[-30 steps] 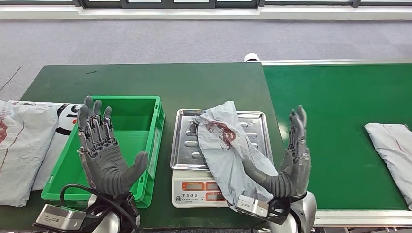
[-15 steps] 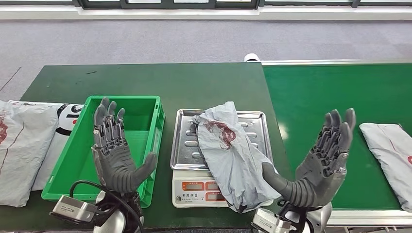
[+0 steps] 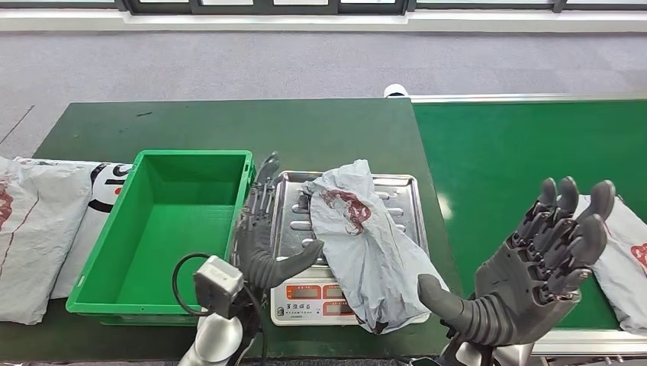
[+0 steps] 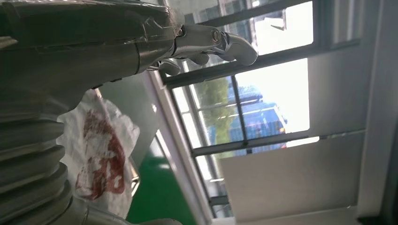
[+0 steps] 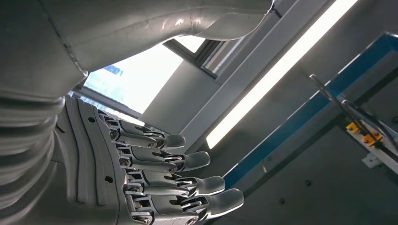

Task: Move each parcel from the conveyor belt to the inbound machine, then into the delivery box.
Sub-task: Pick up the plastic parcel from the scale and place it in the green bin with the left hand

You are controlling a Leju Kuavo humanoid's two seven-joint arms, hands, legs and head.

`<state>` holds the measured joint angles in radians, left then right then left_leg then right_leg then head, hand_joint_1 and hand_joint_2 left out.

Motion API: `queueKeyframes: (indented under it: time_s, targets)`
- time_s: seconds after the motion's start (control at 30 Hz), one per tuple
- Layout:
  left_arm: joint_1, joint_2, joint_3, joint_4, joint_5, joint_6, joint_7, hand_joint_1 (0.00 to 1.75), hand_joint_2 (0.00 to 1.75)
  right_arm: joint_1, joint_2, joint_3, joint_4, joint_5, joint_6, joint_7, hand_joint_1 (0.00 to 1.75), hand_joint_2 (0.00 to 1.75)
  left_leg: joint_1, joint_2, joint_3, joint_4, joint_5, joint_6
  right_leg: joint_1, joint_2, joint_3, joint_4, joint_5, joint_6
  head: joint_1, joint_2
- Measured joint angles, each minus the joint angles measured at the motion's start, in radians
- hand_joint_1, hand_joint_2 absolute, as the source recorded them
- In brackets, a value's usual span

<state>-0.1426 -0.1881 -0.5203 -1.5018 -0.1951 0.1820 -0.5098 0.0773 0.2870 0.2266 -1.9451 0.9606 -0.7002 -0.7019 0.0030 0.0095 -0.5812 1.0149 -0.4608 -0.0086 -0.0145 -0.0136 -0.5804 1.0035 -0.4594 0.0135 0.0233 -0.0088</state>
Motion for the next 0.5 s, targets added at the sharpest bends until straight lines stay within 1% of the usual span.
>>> queueKeyframes:
  time_s: [0.23, 0.37, 0.5]
  targets:
    - [-0.071, -0.043, -0.036, 0.153, -0.06, -0.007, 0.052, 0.0, 1.75, -0.005, -0.001, 0.023, 0.0, 0.002, 0.0, 0.0, 0.0, 1.75, 0.0, 0.0, 0.0, 0.0, 0.0, 0.0, 0.0, 0.0, 0.0, 0.0, 0.0, 0.0, 0.0, 0.0]
    - [-0.142, -0.07, -0.076, 0.321, -0.173, -0.014, 0.125, 0.0, 1.75, -0.007, -0.001, 0.028, 0.002, 0.0, 0.001, 0.0, 0.0, 1.75, 0.0, 0.0, 0.0, 0.0, 0.0, 0.0, 0.0, 0.0, 0.0, 0.0, 0.001, 0.0, 0.0, 0.0]
    - [-0.195, -0.088, -0.115, 0.46, -0.226, -0.015, 0.147, 0.0, 1.75, -0.007, -0.001, 0.029, 0.005, 0.0, 0.001, 0.0, 0.0, 1.75, 0.0, 0.001, 0.0, 0.0, 0.0, 0.0, 0.0, 0.0, 0.0, 0.0, 0.001, 0.0, 0.0, 0.0]
